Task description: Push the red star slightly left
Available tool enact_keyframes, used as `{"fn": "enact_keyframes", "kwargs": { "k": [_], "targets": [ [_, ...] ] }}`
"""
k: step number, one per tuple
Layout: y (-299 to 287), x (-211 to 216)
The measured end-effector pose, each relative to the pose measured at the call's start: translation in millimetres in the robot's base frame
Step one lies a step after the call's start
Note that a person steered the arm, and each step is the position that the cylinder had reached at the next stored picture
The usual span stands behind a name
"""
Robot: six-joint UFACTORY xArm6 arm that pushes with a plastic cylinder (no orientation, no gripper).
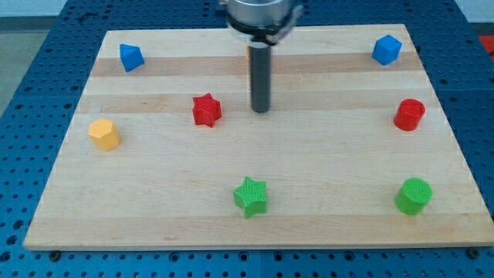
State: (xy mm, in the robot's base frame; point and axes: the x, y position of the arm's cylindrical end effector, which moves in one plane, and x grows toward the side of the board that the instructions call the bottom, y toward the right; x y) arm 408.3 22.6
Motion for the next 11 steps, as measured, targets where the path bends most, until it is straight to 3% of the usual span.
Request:
{"fn": "enact_keyframes", "kwargs": {
  "k": [4,8,11],
  "targets": [
    [-22,6],
    [-89,8],
    [-115,-15]
  ]
}}
